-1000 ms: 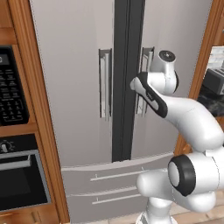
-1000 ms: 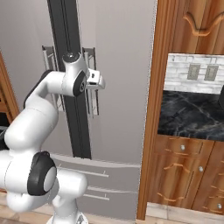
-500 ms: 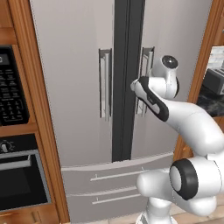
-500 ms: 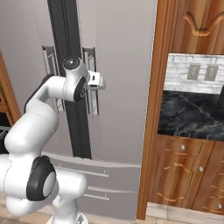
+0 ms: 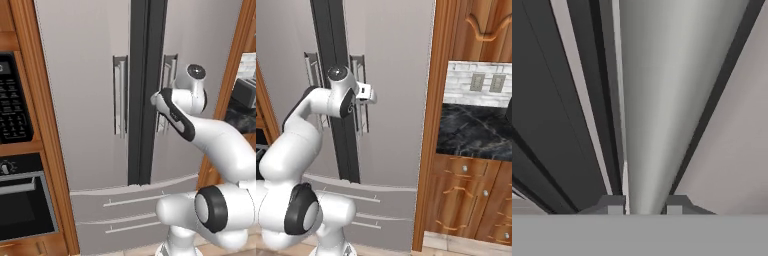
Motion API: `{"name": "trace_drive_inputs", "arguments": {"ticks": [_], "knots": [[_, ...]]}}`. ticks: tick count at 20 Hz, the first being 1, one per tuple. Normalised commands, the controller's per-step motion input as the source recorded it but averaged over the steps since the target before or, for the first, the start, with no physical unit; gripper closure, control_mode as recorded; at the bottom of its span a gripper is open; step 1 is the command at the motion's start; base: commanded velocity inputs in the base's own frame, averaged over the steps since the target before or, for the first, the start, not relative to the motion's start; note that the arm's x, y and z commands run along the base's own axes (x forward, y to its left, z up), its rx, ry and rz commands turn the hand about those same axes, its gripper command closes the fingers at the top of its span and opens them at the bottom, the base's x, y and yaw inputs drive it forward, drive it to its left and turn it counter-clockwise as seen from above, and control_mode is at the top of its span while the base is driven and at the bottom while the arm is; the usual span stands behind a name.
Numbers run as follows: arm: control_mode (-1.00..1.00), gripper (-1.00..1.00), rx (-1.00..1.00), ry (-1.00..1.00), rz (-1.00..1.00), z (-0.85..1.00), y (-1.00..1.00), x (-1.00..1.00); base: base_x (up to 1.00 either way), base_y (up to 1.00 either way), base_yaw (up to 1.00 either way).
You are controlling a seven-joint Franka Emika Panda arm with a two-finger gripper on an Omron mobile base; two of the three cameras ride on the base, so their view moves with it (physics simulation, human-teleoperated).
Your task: Retrieve the butter from the fridge and place it on a plate on the dining table. Then retrieve the butter knife by the fridge and place it near the plate.
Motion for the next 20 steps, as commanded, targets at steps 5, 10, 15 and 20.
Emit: {"name": "trace_drive_inputs", "arguments": {"ticks": [5,10,15,20], "knots": [[-1.0,1.0,0.0,0.0,0.0,0.14,-0.26,-0.95,0.0,0.0,0.0],[-1.0,1.0,0.13,0.0,0.0,0.32,-0.86,-0.95,0.0,0.0,0.0],[-1.0,1.0,0.12,-0.03,0.0,0.2,-0.96,-1.0,0.0,0.0,0.0],[-1.0,1.0,0.04,-0.02,0.0,0.12,-0.53,-0.85,0.0,0.0,0.0]]}}
